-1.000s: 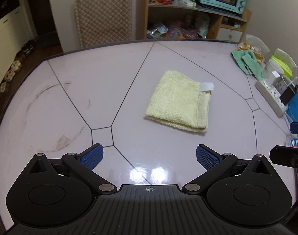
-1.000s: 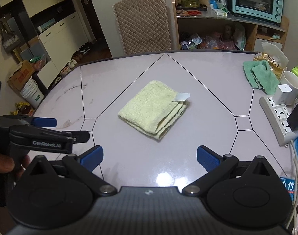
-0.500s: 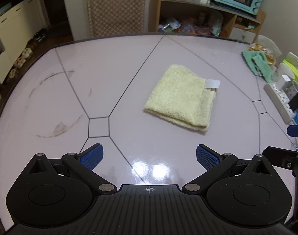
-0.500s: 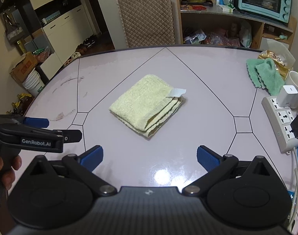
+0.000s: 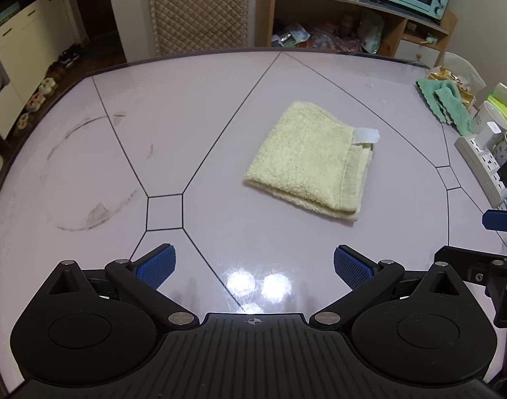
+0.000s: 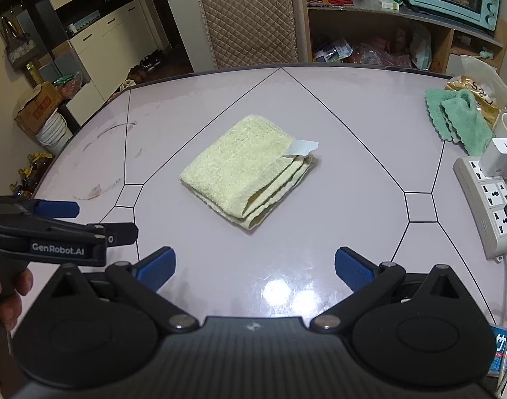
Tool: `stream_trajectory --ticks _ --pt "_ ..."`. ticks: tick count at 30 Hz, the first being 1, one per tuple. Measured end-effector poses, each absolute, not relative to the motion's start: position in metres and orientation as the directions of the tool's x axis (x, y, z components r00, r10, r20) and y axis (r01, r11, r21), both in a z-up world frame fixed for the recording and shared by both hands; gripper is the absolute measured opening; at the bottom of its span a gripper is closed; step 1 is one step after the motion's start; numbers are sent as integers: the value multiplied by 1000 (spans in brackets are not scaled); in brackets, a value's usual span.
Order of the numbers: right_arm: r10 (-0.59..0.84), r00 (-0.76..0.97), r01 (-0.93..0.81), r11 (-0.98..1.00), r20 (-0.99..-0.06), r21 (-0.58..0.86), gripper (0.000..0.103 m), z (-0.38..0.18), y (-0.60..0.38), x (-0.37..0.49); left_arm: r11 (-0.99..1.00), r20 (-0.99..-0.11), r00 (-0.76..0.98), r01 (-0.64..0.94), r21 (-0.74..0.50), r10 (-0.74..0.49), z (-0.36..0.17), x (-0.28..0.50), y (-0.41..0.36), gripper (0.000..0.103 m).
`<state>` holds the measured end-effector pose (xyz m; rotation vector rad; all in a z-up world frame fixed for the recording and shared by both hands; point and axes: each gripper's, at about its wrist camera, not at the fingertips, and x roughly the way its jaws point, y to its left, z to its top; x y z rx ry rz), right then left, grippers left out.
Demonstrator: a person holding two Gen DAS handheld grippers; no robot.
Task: Fold towel
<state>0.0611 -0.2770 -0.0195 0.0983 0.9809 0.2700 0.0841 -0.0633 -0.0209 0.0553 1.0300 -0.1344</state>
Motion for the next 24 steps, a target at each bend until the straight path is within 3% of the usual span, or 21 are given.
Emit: stream_trajectory --ticks 24 --pt "276 520 -199 959 -808 199 103 -22 -273 74 984 -848 522 181 1 -95 -19 99 -66 103"
